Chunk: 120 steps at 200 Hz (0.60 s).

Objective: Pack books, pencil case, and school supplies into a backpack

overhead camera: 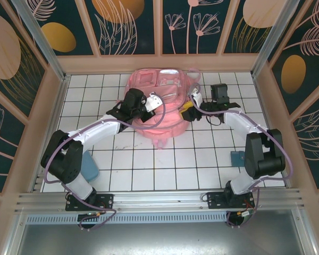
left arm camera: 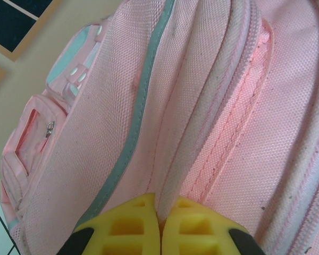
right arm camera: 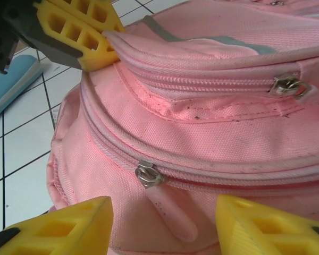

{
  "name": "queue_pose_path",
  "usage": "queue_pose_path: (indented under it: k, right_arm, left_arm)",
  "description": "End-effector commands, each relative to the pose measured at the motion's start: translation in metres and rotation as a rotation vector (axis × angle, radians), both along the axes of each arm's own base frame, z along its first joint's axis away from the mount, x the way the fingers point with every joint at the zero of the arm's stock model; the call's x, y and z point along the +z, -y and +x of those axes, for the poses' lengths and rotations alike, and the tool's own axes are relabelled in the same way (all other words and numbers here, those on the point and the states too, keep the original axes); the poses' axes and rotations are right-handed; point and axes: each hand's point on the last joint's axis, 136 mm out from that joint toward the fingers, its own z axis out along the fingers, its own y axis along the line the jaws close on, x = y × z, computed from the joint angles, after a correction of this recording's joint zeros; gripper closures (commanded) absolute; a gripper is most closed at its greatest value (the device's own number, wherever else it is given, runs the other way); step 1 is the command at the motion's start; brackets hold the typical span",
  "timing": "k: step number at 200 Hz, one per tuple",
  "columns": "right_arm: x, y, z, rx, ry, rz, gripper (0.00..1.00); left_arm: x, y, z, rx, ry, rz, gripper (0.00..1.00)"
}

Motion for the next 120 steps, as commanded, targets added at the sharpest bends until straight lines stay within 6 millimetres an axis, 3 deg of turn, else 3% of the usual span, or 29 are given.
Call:
queue_pose_path:
  k: [1,40,74,92,120]
  right_arm:
    - [0.004,-0.006,-0.002,0.067,-0.005,0.027,0.47]
    - [-0.004,-0.009,0.008,0.042,-0.012,0.011,0.58]
    - [0.004,-0.008,0.006,0.026,0.018,0.004,0.88]
    - [0.011,-0.005,0.004,0.000,0.055,-0.007,0.98]
    - [0.021,-0.001,0.001,-0.048,0.090,-0.029,1.00]
  left_arm:
    - [0.060,0.003,0.006,0.006,0.126,-0.126,1.00]
    - [0.061,0.005,0.005,-0.004,0.123,-0.136,1.00]
    - [0.059,0.005,0.005,-0.001,0.121,-0.135,1.00]
    - [0.058,0.005,0.005,-0.002,0.118,-0.136,1.00]
    - [0.057,0.006,0.007,0.004,0.112,-0.142,1.00]
